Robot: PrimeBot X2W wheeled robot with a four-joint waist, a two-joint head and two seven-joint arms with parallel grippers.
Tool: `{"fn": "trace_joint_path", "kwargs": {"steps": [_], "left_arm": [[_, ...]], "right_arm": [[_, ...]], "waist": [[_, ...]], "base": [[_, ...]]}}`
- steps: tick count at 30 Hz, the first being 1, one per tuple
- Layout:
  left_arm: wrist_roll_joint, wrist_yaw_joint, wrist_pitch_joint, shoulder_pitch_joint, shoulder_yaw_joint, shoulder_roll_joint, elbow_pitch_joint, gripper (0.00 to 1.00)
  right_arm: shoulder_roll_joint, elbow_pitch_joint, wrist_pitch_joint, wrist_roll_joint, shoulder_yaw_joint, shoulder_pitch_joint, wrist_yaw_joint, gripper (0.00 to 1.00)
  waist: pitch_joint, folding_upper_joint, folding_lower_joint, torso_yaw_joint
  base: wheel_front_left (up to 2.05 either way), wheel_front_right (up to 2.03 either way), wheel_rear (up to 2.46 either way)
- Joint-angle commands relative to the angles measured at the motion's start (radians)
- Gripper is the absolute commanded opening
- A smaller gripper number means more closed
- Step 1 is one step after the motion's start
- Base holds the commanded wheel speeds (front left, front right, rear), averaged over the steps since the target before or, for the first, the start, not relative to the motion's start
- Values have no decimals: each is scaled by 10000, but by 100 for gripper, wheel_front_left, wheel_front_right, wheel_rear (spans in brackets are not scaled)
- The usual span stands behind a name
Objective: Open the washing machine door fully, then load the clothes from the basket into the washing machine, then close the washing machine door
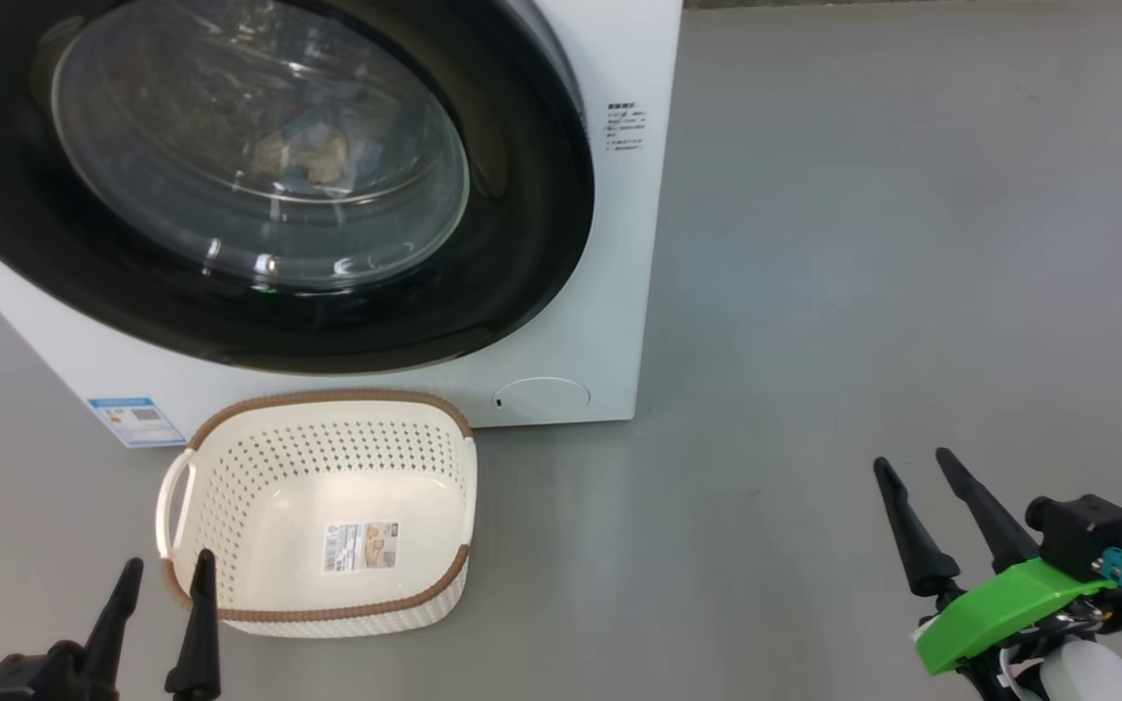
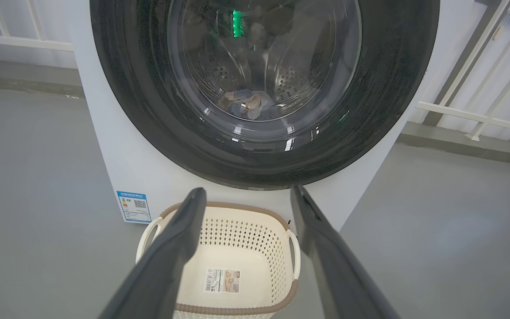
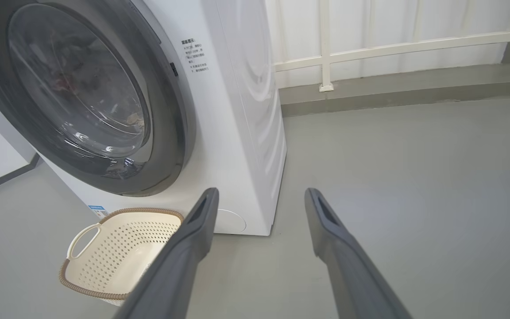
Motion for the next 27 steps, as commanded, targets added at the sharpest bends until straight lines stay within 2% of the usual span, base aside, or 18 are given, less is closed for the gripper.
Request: {"fn": "trace_joint_path", "kwargs": {"steps": [1,27], "left_arm": [[102,-29,-122,-47,401,261,-216,100],[355,-29,-122,397,801,181,-228,100]], "right_arm": [[-184,-249,-46,-20,143,75,-23,100],[-234,-498,-46,-145,-340,557,-23,100]], "waist": [[-65,-1,0,-66],[-246,-1,0,-192]], "base": [[0,0,0],[0,0,0]]}}
